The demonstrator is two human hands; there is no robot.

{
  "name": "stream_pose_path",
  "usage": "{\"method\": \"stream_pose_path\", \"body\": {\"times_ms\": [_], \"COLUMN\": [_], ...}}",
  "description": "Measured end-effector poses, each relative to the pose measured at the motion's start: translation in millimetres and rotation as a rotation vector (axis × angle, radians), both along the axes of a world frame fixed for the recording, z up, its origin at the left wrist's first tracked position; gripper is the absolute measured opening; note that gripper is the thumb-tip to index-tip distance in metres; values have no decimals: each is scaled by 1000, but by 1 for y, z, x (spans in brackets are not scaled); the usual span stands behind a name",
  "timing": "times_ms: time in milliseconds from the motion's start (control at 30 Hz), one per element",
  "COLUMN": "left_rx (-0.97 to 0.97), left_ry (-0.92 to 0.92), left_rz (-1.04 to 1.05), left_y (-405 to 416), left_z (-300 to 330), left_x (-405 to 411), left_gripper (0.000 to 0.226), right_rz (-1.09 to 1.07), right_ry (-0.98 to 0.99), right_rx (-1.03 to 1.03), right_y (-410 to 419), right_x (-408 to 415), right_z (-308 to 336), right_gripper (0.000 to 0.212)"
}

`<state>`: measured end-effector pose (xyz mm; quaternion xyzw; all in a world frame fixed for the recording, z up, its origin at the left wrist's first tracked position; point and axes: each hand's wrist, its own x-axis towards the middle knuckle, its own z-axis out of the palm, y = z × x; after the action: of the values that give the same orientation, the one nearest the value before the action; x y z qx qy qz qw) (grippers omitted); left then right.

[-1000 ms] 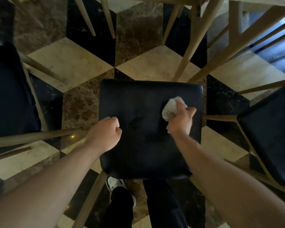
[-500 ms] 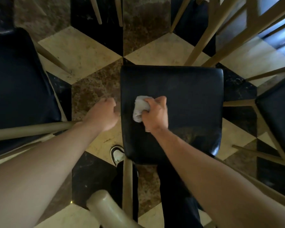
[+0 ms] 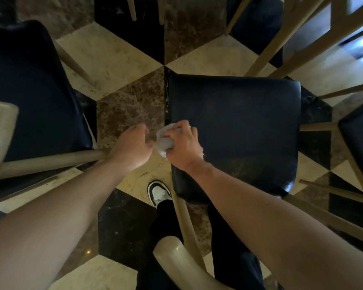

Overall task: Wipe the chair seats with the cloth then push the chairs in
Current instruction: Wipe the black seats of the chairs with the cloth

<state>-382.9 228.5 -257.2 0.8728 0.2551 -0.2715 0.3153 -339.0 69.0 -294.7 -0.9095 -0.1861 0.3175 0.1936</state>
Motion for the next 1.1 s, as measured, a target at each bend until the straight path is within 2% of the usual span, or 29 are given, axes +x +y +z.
{"method": "stream_pose_path", "body": {"times_ms": [133,267,400,600,833,1100], "left_rx": [10,-6,-7,2,10,17], "left_ry": [11,29,24,-38,-67,-27], "left_rz": [12,1,-14,24,12,-72], "left_y": [6,5,4,-4,-18,-76], "left_z": [2,8,4,-5,-8,-1], "left_x": [3,15,27,51,86,142], "left_gripper": [23,32,29,27,26,24], "right_rz": [329,509,562,455,222,-148], "right_ry": [-31,-173,-283,-342,-461,-429], "right_rx": [-63,-116,-82,-11,174,31], "right_y": [1,-2,-1,-3,-38,-163], "right_x": [-1,4,33,96,119,176], "right_z": [7,7,-5,-18,-30,-26], "right_gripper": [53,58,55,54,42,38]}}
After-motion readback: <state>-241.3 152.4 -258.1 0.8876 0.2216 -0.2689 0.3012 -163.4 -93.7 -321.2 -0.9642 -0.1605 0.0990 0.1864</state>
